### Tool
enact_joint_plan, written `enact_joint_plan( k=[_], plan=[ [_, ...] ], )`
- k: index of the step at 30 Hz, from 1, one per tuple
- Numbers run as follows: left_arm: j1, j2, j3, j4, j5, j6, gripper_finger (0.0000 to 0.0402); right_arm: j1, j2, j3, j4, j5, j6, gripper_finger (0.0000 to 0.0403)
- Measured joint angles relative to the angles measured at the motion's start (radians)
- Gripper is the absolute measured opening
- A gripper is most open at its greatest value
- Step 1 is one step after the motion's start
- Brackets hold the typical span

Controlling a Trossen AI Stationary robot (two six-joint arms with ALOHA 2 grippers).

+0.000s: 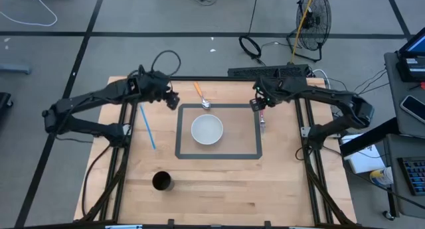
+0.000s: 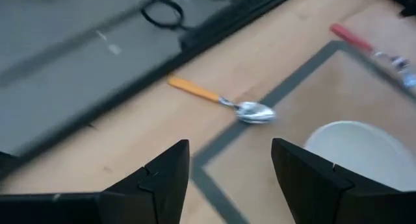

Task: Pick & Place Utensil
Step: Put the yellow spoon into the bowl on the table mat

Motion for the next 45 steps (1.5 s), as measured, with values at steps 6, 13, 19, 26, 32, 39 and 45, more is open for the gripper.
enact_joint_plan(
  k=[6,13,19,26,32,39,45],
  plan=[
    [0.113,0.080,0.000,0.051,0.147,-0.107,0.0225,-0.051,0.048,0.000,0.061,-0.057,-0.112,0.0224],
    [0.264,0.292,0.001,0.315,0.526,-0.057,0.0225,-0.065,0.034,0.000,0.098,-0.106,-0.103,0.0220],
    [0.351,0.433,0.002,0.327,0.666,-0.063,0.0225,-0.078,0.013,0.000,0.139,-0.105,-0.078,0.0221],
    [0.390,0.483,0.003,0.395,0.685,-0.136,0.0225,-0.079,0.013,0.000,0.169,-0.108,-0.057,0.0217],
    [0.312,0.515,0.287,0.091,0.656,0.032,0.0225,-0.083,0.013,0.000,0.168,-0.108,-0.114,0.0215],
    [0.292,0.715,0.757,-0.349,0.346,0.359,0.0225,-0.099,0.013,0.000,0.169,-0.140,-0.159,0.0216],
    [0.342,0.927,0.934,-0.516,0.377,0.392,0.0225,-0.094,0.014,0.000,0.168,-0.160,-0.198,0.0211]
  ],
)
